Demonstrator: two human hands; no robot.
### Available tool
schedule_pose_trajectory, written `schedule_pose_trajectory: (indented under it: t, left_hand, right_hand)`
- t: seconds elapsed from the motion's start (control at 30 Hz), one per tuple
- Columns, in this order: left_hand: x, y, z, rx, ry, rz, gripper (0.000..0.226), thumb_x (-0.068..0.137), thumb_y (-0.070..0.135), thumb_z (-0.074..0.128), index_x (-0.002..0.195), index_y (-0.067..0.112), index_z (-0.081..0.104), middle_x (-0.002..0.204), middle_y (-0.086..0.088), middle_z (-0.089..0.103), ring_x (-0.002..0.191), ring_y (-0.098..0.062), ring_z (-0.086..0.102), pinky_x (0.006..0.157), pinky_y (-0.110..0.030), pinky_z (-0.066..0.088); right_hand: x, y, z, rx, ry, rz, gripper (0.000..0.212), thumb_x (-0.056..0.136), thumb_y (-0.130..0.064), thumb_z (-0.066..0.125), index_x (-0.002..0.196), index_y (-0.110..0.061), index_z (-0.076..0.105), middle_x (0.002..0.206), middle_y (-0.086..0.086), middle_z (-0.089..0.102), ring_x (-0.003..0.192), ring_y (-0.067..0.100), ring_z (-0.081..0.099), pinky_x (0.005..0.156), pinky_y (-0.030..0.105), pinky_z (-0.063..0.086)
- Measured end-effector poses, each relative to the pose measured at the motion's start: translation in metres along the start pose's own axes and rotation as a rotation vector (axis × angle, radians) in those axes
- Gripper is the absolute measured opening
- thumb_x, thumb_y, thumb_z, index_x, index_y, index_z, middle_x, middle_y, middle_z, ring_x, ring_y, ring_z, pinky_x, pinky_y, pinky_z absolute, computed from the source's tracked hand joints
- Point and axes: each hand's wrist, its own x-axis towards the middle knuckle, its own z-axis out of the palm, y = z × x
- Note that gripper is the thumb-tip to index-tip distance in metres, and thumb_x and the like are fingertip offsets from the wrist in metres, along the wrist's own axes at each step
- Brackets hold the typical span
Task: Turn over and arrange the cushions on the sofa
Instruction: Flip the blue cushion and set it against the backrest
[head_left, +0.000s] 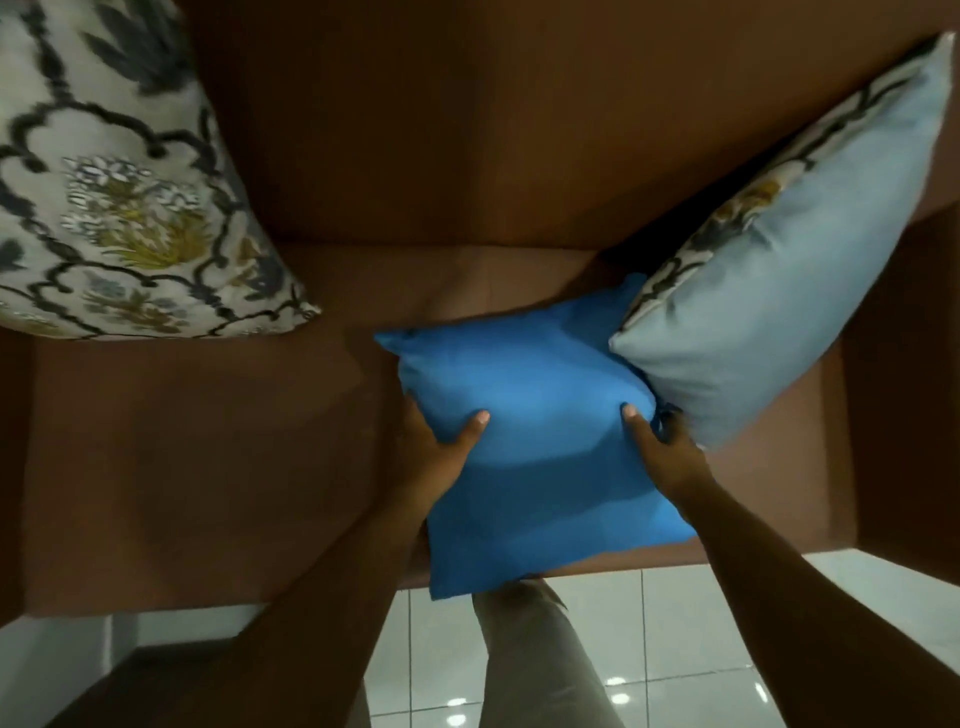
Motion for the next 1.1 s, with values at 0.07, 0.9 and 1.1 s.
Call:
schedule_pose_trajectory:
  t: [0.07,0.9,1.1]
  left_hand:
    - [-0.008,-0.011,0.004,-0.165,-0.019,-0.114,0.100,0.058,0.078,0.082,0.142,0.035,0.051,0.142,0.012,0.060,0.130,-0.012,0.059,0.110,-0.040,0.047]
    - [0.032,0.221,-0.166,-0.479,0.038,0.207,0.098,0.077,0.067,0.074,0.155,0.030,0.027,0.141,0.007,0.056,0.123,-0.013,0.059,0.108,-0.036,0.045]
    - [0.089,0.247,-0.147,-0.274,0.189,0.143,0.111,0.085,0.064,0.069,0.162,0.021,0.001,0.163,-0.006,0.034,0.141,-0.028,0.047,0.109,-0.040,0.047]
  right_hand:
    - [0.010,0.015,-0.006,0.043,-0.151,0.042,0.121,0.054,-0.097,0.053,0.151,-0.027,0.037,0.153,0.001,0.046,0.138,0.029,0.046,0.114,0.050,0.040]
    - [0.002,-0.254,-0.006,0.556,0.058,-0.585,0.073,0.091,-0.039,0.071,0.142,-0.010,0.025,0.128,-0.005,0.052,0.109,-0.005,0.059,0.086,0.013,0.051]
    - [0.052,-0.275,0.001,0.422,0.312,-0.538,0.064,0.095,-0.044,0.066,0.131,-0.004,0.032,0.118,-0.001,0.052,0.099,0.009,0.060,0.091,0.033,0.053]
